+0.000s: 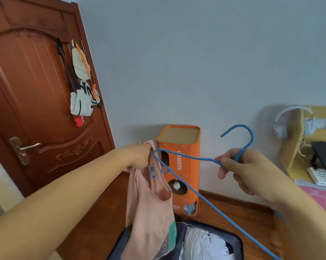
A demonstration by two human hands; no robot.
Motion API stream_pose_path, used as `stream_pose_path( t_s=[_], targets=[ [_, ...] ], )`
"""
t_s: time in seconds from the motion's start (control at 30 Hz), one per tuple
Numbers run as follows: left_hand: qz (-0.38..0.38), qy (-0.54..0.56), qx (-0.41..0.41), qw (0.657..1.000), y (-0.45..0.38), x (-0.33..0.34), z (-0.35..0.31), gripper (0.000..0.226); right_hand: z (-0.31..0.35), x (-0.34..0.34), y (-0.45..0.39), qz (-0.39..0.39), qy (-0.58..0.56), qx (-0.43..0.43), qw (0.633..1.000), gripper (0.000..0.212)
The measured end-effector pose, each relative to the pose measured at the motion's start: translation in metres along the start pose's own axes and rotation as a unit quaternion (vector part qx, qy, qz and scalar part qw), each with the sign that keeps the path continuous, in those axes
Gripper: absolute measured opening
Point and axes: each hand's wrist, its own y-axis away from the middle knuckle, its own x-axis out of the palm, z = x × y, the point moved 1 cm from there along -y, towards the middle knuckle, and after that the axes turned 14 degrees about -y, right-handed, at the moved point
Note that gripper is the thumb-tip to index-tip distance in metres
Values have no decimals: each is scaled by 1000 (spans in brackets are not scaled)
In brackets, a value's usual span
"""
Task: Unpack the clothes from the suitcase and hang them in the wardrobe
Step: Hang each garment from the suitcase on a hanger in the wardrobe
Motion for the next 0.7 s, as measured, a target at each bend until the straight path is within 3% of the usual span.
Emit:
stream_pose_path(
  t_s=[0.07, 0.2, 0.33, 0.4, 0.5, 0.53, 0.63, 0.7],
  targets=[
    [2, 0, 16, 1000, 4, -4, -5, 34, -1, 3, 0, 10, 52, -9, 999, 28],
    [-46, -32, 88, 995, 28, -21, -37, 44, -8, 44, -24, 33, 181, -41, 982, 29],
    [-127, -8, 159, 979, 60, -29, -62, 31, -17, 78, -46, 25, 169, -92, 981, 30],
    [-228, 29, 146, 962, 76, -35, -56, 31, -9, 72, -43, -11, 107, -122, 987, 30],
    [-459, 60, 157, 872, 88, -50, -32, 31, 19, 56, -29, -1, -3, -163, 987, 27],
    [-481, 40, 167, 860, 85, -51, -25, 33, 27, 52, -26, 13, -34, -174, 984, 29],
    [-420, -45, 178, 889, 75, -55, -14, 39, 39, 42, -28, 45, -95, -178, 978, 26],
    [-410, -73, 162, 895, 73, -61, -13, 52, 40, 36, -34, 52, -64, -183, 980, 19]
  ],
)
